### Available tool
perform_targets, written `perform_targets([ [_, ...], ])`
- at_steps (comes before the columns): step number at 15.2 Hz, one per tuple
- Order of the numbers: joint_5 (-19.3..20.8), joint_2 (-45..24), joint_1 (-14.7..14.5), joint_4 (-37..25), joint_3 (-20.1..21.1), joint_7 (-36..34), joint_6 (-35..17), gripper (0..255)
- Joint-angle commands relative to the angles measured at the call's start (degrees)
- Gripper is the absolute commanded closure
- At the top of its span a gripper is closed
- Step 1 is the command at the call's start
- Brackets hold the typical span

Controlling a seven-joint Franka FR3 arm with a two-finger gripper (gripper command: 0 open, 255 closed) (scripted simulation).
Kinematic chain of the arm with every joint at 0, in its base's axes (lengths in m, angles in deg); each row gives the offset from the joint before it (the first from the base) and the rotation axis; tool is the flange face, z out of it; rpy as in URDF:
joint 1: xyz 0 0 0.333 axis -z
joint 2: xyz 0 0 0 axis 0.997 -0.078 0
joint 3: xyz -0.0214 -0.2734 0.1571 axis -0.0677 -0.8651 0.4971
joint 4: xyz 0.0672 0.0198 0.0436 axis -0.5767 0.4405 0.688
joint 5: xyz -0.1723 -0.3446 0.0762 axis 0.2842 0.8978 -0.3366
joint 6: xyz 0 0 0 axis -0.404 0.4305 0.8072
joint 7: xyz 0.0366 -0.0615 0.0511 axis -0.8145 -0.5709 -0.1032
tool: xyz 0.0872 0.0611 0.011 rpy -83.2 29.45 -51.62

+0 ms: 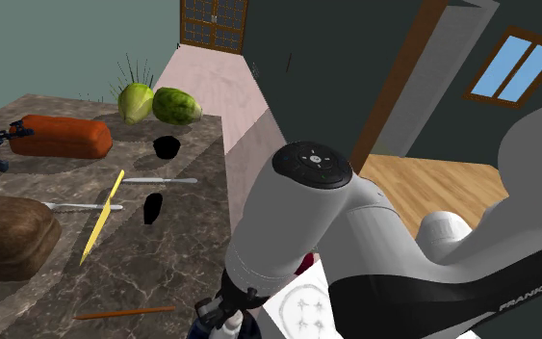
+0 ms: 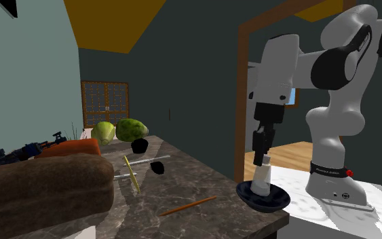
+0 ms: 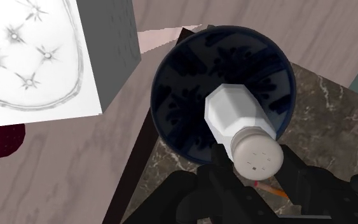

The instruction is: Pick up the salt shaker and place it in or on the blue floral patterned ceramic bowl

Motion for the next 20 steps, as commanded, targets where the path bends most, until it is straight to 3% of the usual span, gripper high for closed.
perform_targets([
  [1, 0.0, 0.0, 0.0, 0.0, 0.0, 0.0, 0.0, 255],
  [2, 0.0, 0.0, 0.0, 0.0, 0.0, 0.0, 0.0, 255],
  [3, 0.0, 0.0, 0.0, 0.0, 0.0, 0.0, 0.0, 0],
  [8, 0.0, 0.0, 0.0, 0.0, 0.0, 0.0, 0.0, 0],
  [12, -1.4, 4.6, -1.3, -3.9, -2.5, 1.4, 8.2, 0],
  [20, -1.4, 4.6, -1.3, -3.9, -2.5, 1.4, 8.2, 0],
])
